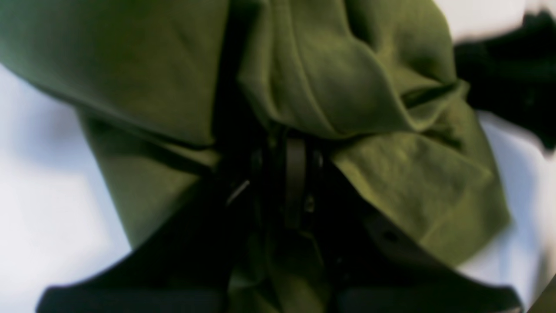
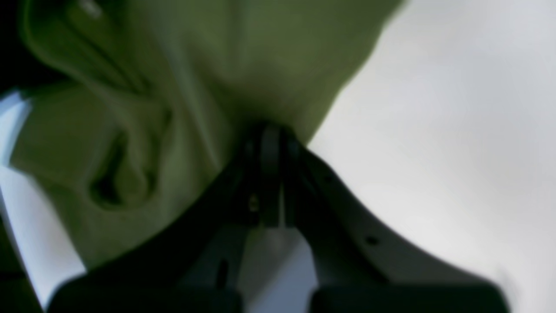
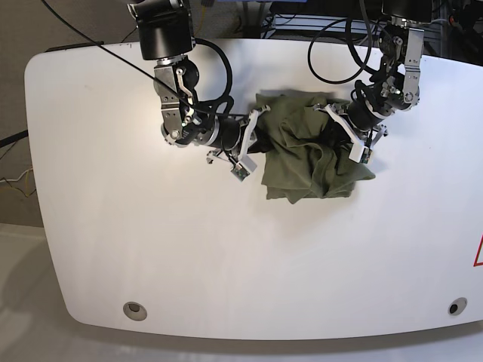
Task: Fold the T-shirt properly
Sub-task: 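Lift and tuck the bundle edges inward with both grippers, then release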
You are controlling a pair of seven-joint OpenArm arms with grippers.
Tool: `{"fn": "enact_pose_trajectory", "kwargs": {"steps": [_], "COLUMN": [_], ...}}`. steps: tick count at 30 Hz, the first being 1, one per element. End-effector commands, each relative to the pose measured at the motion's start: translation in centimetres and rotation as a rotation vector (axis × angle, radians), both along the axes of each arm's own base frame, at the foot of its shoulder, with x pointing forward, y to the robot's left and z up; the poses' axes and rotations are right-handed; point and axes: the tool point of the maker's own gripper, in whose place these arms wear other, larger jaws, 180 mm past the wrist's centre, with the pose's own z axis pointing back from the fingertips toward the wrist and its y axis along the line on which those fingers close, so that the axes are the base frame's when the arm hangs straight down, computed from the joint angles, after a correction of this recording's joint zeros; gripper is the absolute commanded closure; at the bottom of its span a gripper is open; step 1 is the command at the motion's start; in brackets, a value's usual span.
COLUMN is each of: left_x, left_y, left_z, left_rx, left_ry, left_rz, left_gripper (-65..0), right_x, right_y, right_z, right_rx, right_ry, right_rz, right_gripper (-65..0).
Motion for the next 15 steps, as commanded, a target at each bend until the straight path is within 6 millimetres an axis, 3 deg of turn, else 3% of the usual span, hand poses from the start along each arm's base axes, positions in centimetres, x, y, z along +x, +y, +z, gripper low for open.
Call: {"fn": "enact_pose_trajectory", "kwargs": {"steps": [1,7,15], "left_x": [0.2,1.0,1.8], "left_y": [0.1,-0.6,-1.8], "left_z": [0.7,3.0,7.1], "left_rx": [0.018,0.016,0.010], "left_ry": [-0.013,-0.081,-0.196], "left_rz": [-0.016,-0.034,-0.068], "left_gripper": [-2.7,-2.7,-2.7], "right_x": [-0.4,0.6,2.4], "right_y": [-0.9,-1.0,-1.7], "right_z": [-0.8,0.8,4.9], "right_rx": [-0.080,-0.078,-0.078], "right_ry": [0.020,-0.036,-0.175], "right_rz": [0.031,0.027,0.005], "right_gripper": [-0.6,-0.6,-0.6]}}
